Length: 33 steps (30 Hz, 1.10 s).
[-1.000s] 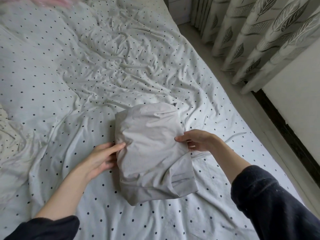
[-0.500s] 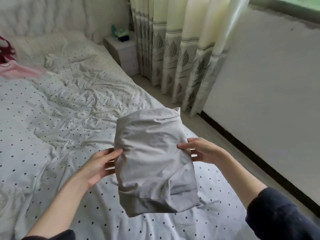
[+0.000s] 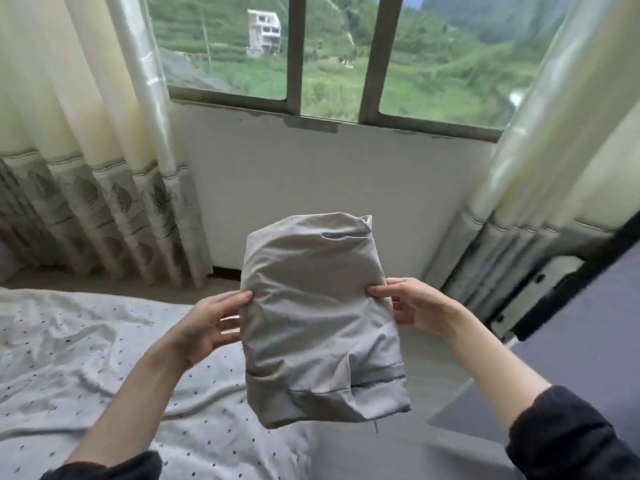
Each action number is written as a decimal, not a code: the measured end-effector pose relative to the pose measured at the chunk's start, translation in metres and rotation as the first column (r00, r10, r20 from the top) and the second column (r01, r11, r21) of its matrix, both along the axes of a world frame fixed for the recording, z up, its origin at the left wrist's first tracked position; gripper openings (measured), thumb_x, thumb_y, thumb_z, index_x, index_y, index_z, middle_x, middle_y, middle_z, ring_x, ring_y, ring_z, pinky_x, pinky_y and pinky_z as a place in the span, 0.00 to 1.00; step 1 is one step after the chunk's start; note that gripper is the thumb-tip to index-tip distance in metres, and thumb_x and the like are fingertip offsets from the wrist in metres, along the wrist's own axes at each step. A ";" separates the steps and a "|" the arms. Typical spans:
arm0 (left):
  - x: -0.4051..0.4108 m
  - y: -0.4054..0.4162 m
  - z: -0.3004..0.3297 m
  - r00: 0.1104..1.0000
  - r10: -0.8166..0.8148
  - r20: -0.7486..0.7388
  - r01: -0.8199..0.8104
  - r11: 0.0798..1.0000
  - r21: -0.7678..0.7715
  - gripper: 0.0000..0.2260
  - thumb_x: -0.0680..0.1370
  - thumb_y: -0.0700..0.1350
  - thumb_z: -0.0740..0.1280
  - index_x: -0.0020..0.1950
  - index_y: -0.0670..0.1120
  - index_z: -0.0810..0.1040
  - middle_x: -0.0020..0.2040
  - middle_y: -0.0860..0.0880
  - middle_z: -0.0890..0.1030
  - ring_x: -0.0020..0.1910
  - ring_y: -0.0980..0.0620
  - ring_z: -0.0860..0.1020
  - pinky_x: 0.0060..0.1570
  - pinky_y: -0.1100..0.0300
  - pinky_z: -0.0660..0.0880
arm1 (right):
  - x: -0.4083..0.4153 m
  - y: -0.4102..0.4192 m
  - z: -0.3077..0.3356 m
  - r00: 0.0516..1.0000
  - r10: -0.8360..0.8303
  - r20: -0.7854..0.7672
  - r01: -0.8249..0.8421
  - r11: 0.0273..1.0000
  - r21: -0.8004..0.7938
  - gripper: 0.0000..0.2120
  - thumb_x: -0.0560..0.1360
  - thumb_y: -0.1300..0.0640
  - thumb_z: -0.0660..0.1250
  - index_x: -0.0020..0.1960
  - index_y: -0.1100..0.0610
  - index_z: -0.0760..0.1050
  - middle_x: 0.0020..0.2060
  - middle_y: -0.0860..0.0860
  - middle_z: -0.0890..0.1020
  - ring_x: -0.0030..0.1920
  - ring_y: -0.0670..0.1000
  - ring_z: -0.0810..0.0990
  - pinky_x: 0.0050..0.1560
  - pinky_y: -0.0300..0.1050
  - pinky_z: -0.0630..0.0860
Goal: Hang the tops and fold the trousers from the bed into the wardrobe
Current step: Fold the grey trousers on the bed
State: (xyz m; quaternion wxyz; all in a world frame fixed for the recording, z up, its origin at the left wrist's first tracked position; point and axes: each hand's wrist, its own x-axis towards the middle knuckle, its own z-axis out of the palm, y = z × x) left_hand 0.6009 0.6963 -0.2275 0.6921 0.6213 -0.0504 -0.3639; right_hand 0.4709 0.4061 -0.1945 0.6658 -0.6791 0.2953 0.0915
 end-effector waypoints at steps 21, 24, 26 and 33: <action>-0.320 -0.476 0.160 0.584 -0.779 0.228 0.811 0.563 -0.158 0.15 0.65 0.52 0.71 0.46 0.44 0.82 0.38 0.47 0.81 0.34 0.52 0.80 0.35 0.61 0.77 | -0.491 -0.222 0.172 0.490 -0.813 0.313 0.867 0.492 -0.080 0.24 0.60 0.54 0.75 0.54 0.60 0.79 0.52 0.57 0.81 0.47 0.54 0.79 0.51 0.47 0.75; -0.359 -0.535 0.196 0.490 -0.824 0.286 0.872 0.459 -0.172 0.16 0.68 0.51 0.71 0.49 0.41 0.81 0.40 0.45 0.81 0.36 0.50 0.80 0.34 0.62 0.79 | -0.533 -0.242 0.204 0.367 -0.849 0.380 0.927 0.366 -0.078 0.25 0.61 0.55 0.75 0.56 0.63 0.79 0.54 0.59 0.80 0.52 0.57 0.78 0.61 0.54 0.72; -0.378 -0.568 0.220 0.428 -0.842 0.329 0.904 0.392 -0.171 0.22 0.68 0.51 0.72 0.55 0.39 0.80 0.46 0.43 0.79 0.42 0.48 0.79 0.37 0.60 0.79 | -0.552 -0.253 0.223 0.314 -0.858 0.407 0.948 0.303 -0.094 0.22 0.61 0.55 0.75 0.53 0.62 0.79 0.50 0.58 0.81 0.48 0.56 0.79 0.59 0.52 0.74; -0.446 -0.674 0.312 0.268 -0.839 0.473 0.959 0.185 -0.215 0.15 0.71 0.50 0.71 0.52 0.41 0.80 0.46 0.46 0.82 0.41 0.50 0.80 0.42 0.58 0.78 | -0.603 -0.287 0.299 0.098 -0.835 0.541 0.992 0.039 -0.119 0.09 0.68 0.56 0.72 0.47 0.58 0.79 0.38 0.51 0.82 0.35 0.48 0.81 0.33 0.39 0.78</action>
